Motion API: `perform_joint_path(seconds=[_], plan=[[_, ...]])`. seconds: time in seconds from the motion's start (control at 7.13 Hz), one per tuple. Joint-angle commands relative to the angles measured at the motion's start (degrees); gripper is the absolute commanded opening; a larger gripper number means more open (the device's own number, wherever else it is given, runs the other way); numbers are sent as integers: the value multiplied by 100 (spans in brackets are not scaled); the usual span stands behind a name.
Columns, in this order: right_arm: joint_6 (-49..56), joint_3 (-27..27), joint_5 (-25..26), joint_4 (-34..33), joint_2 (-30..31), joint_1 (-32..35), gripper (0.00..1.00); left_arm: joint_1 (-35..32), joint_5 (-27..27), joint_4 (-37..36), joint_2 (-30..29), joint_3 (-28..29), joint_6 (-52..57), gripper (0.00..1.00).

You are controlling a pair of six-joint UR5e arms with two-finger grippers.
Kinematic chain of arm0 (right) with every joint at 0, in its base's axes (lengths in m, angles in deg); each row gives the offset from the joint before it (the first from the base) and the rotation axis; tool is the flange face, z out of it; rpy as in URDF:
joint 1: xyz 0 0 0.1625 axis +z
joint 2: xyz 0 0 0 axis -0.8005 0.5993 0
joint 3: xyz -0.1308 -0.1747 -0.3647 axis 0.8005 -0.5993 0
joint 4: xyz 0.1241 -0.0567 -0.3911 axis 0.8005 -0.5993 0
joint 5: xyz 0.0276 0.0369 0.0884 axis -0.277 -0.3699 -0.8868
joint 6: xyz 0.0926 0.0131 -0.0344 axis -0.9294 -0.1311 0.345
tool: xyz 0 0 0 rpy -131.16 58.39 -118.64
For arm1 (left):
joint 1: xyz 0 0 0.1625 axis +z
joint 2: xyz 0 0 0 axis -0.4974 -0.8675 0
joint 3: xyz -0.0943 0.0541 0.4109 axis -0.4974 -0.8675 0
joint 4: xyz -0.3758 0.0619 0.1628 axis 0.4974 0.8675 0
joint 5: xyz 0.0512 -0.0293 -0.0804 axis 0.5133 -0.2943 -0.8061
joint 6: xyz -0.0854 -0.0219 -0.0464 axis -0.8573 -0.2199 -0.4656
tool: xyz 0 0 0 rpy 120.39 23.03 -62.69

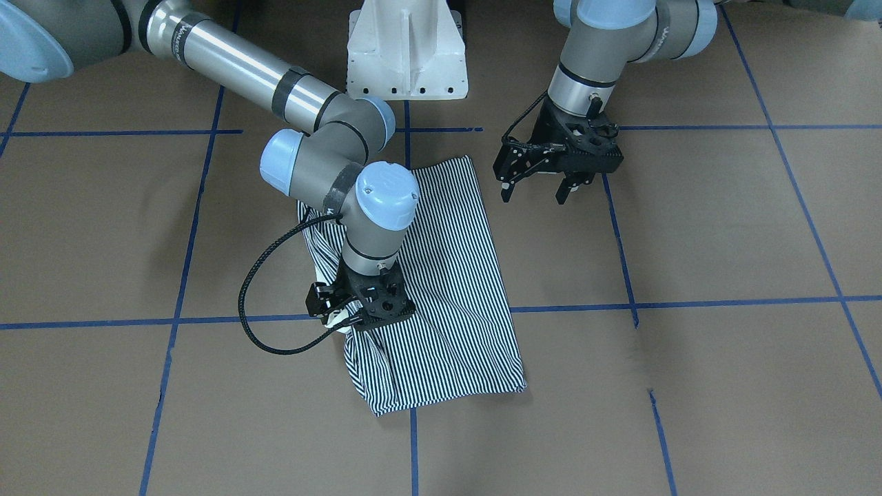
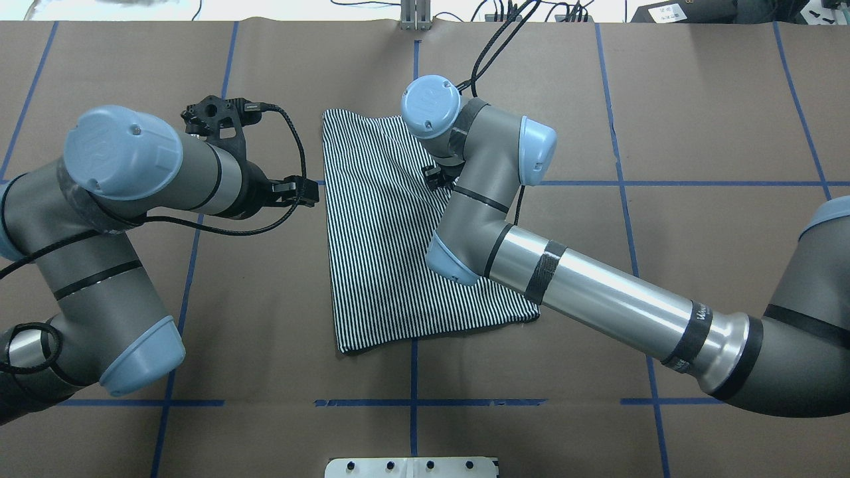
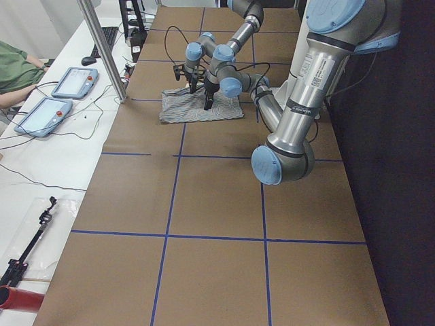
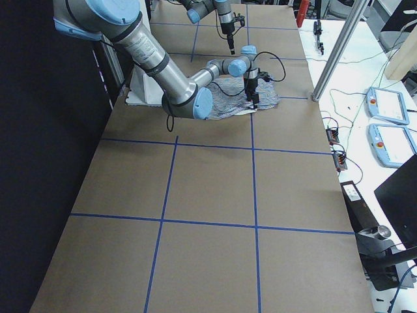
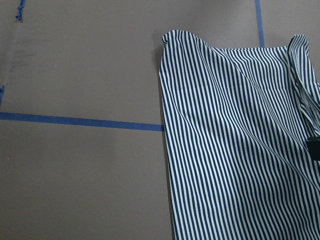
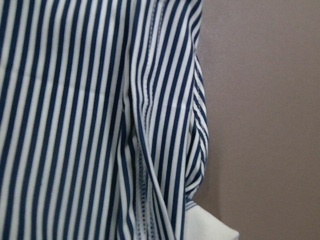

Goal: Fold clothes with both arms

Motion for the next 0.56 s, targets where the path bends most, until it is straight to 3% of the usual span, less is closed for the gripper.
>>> perform_joint_path(seconds=[0.0,0.42], plan=[[236,8,4,-1,73,152,100,0,0,0,3,1,-6,100],[1657,139,-109,287,853,1203,100,9,0,0,3,10,-7,100]])
